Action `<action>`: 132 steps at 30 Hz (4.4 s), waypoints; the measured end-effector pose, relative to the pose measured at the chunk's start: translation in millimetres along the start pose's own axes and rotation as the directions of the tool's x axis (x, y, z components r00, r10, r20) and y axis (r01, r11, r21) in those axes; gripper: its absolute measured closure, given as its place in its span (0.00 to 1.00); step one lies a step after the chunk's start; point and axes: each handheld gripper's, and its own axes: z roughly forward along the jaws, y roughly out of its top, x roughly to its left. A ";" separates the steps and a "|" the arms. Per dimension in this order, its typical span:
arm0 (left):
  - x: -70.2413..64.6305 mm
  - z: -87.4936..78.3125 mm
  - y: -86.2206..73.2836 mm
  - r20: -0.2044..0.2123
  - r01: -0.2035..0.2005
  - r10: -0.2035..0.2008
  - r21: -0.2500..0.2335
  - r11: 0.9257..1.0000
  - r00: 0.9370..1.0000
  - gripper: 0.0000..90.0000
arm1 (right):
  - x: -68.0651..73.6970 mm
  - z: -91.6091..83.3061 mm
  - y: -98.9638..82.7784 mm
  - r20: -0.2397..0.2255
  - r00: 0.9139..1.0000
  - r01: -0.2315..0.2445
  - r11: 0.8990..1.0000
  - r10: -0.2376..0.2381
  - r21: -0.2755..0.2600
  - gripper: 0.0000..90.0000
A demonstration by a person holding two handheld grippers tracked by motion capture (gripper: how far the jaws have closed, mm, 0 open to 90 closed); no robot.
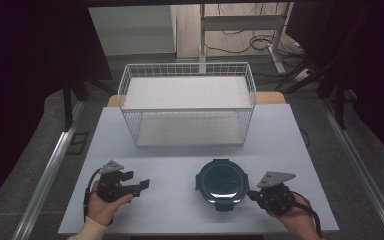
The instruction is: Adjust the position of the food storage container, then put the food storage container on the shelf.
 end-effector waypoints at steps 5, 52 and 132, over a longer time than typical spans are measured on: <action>-0.8 0.1 0.9 -0.004 0.004 -0.004 -0.004 1.000 1.000 0.27 | 0.7 5.6 6.3 -0.011 1.000 -0.002 1.000 0.002 0.000 1.00; -8.7 6.0 2.3 0.007 -0.006 0.006 0.005 1.000 1.000 0.27 | 23.6 67.5 72.7 -0.071 0.996 0.051 0.998 -0.053 -0.023 1.00; -21.0 34.5 40.7 0.212 0.157 -0.167 0.063 0.986 0.963 0.18 | -4.2 79.1 88.6 -0.239 0.895 -0.409 0.906 0.376 -0.108 0.14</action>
